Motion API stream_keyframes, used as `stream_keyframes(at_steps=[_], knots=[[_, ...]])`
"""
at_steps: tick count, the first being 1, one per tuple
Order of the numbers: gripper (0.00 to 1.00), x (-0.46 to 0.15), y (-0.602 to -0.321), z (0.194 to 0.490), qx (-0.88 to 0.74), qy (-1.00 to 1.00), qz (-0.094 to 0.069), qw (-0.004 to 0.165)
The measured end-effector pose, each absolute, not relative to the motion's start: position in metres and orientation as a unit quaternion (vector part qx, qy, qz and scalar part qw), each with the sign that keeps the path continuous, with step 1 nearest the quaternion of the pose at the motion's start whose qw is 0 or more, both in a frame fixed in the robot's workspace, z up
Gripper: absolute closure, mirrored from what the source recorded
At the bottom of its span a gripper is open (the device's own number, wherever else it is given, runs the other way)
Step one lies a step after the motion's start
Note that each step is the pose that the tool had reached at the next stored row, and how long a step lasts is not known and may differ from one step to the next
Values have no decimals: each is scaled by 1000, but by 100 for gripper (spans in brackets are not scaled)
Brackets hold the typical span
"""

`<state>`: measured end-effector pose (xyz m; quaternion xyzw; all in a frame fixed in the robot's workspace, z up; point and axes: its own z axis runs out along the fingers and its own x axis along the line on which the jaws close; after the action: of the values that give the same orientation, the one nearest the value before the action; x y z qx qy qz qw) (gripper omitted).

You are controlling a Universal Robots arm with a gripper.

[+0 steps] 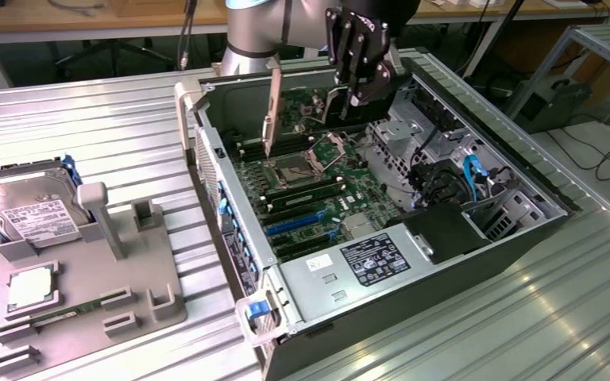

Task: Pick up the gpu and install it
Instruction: 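Insert the gpu into the slot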

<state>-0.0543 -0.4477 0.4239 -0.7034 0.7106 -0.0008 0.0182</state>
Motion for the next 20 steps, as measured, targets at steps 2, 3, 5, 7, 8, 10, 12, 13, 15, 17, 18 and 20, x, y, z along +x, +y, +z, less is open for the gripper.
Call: stream_keyframes(at_steps=[2, 3, 5, 7, 8, 10, 12, 13, 15, 17, 18, 20], knots=[[73, -54, -448, 423, -703, 711, -1, 18], [73, -54, -448, 422, -703, 711, -1, 18], [73, -54, -448, 420, -703, 711, -1, 18], [73, -54, -448, 418, -703, 711, -1, 18], [73, -54, -448, 418, -703, 711, -1, 18], [73, -54, -448, 417, -703, 711, -1, 18], [73, -54, -448, 416, -703, 711, -1, 18], [73, -54, -448, 415, -703, 711, -1, 18], [73, -54, -448, 414, -703, 711, -1, 18], [73, -54, -448, 412, -703, 711, -1, 18], [73, -54, -448, 412, -703, 711, -1, 18], [73, -54, -448, 409, -703, 711, -1, 18]])
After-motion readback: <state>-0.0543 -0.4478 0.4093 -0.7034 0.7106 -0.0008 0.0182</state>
